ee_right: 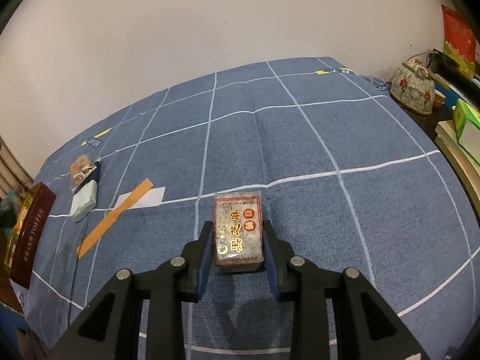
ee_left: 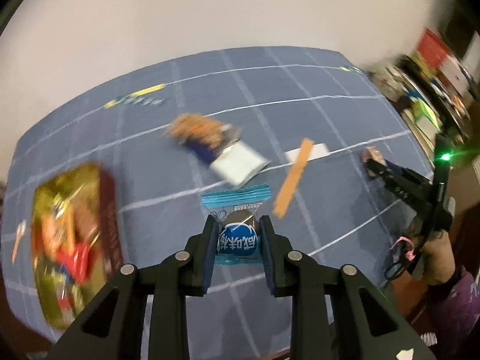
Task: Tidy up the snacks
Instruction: 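Carry the blue-wrapped candy into the gold tin and open the left gripper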
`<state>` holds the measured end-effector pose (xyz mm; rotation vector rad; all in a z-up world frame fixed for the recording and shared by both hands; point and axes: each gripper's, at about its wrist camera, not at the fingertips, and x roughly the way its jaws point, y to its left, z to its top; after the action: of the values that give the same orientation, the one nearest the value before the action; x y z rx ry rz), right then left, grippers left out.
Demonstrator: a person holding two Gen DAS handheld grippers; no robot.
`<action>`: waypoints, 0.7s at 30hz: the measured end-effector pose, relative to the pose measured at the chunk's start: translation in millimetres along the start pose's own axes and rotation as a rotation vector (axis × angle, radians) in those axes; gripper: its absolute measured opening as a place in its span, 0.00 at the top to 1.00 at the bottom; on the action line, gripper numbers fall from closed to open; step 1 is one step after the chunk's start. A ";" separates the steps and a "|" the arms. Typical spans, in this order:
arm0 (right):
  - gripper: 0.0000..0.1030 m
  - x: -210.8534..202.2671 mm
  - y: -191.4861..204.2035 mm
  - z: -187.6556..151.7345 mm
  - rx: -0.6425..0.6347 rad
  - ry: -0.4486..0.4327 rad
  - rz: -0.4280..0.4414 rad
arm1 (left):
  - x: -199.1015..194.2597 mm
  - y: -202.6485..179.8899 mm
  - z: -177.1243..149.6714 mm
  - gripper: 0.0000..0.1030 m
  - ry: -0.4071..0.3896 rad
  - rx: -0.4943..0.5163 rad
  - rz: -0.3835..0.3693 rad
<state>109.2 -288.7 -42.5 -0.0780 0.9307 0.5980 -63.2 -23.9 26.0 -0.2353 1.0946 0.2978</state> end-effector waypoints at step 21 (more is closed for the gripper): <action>0.70 -1.9 16.3 -2.4 -0.063 0.046 -0.079 | -63.8 83.9 -77.6 0.76 -0.086 -0.165 0.180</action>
<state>98.3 -276.7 -39.4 -0.1848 0.9490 0.5538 -184.5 21.2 45.6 -0.2690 1.0080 0.5555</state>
